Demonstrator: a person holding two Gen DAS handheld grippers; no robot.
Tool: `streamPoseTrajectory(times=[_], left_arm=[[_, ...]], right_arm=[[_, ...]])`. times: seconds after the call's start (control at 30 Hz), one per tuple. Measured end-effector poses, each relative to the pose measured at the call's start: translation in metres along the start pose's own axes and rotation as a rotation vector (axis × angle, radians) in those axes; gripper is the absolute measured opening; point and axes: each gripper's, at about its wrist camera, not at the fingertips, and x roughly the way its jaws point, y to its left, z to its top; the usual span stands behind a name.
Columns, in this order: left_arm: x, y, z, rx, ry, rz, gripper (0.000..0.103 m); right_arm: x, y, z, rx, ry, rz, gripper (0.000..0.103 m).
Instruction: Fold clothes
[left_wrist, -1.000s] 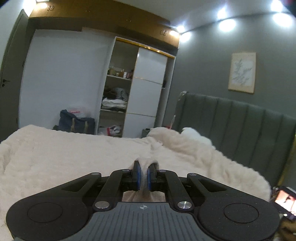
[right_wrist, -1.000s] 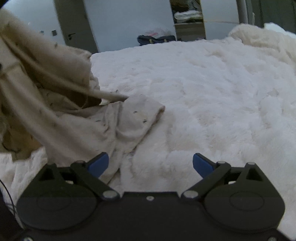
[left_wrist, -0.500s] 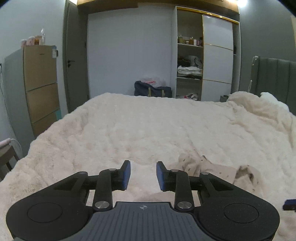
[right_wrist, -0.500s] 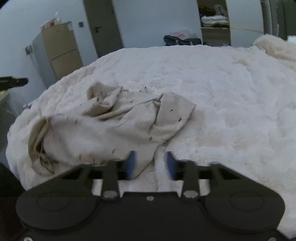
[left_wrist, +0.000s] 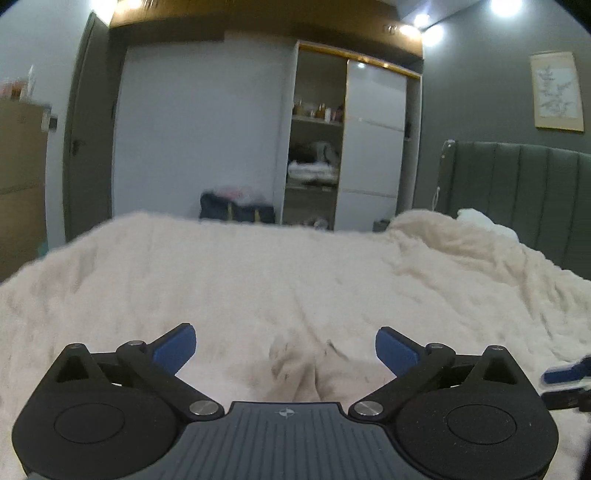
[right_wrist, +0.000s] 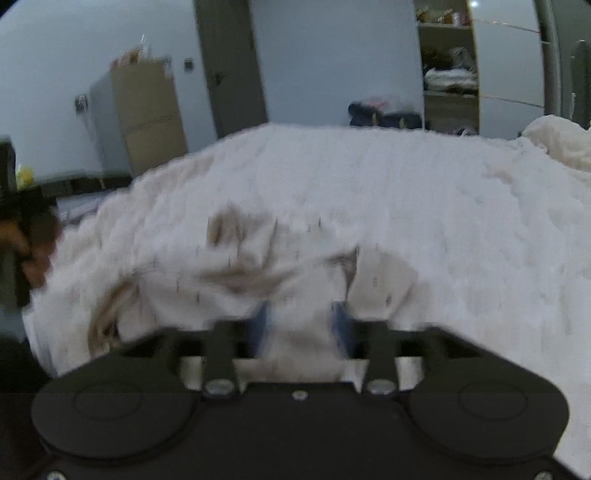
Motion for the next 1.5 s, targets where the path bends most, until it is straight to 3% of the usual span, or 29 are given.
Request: streamPoseTrajectory(times=[0.03, 0.13, 0.23, 0.4, 0.43, 0.47, 0.5, 0.53, 0.73, 0.8, 0.87, 0.93, 0.97, 1.03, 1.13, 1.33, 1.5], left_arm=[[0.008, -0.002, 0.000, -0.004, -0.011, -0.003, 0.103], [0.045, 0.009, 0.004, -0.136, 0.018, -0.060, 0.103], [0.064, 0.019, 0.001, -0.226, 0.054, -0.068, 0.103], [0.071, 0.023, -0.017, -0.172, 0.015, -0.037, 0.103], [0.075, 0.027, -0.020, -0.181, 0.015, -0.064, 0.097], [0.078, 0.031, -0.022, -0.190, 0.015, -0.091, 0.083], [0.081, 0.035, -0.024, -0.200, 0.017, -0.113, 0.035], [0.085, 0.039, -0.026, -0.212, 0.028, -0.118, 0.000], [0.109, 0.056, -0.026, -0.268, 0.074, -0.131, 0.003], [0.111, 0.057, -0.024, -0.247, 0.072, -0.118, 0.009], [0.114, 0.057, -0.021, -0.238, 0.075, -0.112, 0.035], [0.117, 0.057, -0.018, -0.234, 0.075, -0.106, 0.098], [0.117, 0.058, -0.016, -0.241, 0.060, -0.095, 0.103], [0.117, 0.059, -0.012, -0.242, 0.039, -0.085, 0.103], [0.122, 0.056, -0.010, -0.184, 0.086, -0.053, 0.103], [0.135, 0.061, -0.021, -0.228, 0.177, -0.105, 0.103], [0.145, 0.062, -0.030, -0.214, 0.256, -0.116, 0.103]], right_arm=[[0.002, 0.001, 0.005, -0.021, -0.038, -0.014, 0.103], [0.010, 0.001, 0.018, -0.061, -0.057, -0.038, 0.103], [0.019, 0.000, 0.031, -0.055, -0.042, -0.060, 0.103], [0.032, 0.004, 0.039, -0.084, -0.027, -0.095, 0.103], [0.035, 0.005, 0.039, -0.096, -0.018, -0.097, 0.103], [0.043, 0.008, 0.038, -0.118, 0.009, -0.092, 0.103], [0.051, 0.012, 0.036, -0.141, 0.038, -0.086, 0.103], [0.056, 0.014, 0.035, -0.149, 0.049, -0.087, 0.103], [0.079, 0.029, 0.038, -0.165, 0.070, -0.082, 0.103], [0.087, 0.034, 0.042, -0.188, 0.073, -0.089, 0.103], [0.092, 0.038, 0.048, -0.211, 0.073, -0.088, 0.103], [0.100, 0.041, 0.053, -0.226, 0.075, -0.084, 0.103], [0.102, 0.041, 0.054, -0.227, 0.075, -0.084, 0.103], [0.114, 0.045, 0.060, -0.244, 0.082, -0.082, 0.103], [0.132, 0.049, 0.067, -0.269, 0.106, -0.076, 0.103], [0.183, 0.048, 0.071, -0.208, 0.287, -0.038, 0.103], [0.227, 0.049, 0.059, -0.152, 0.387, -0.045, 0.094]])
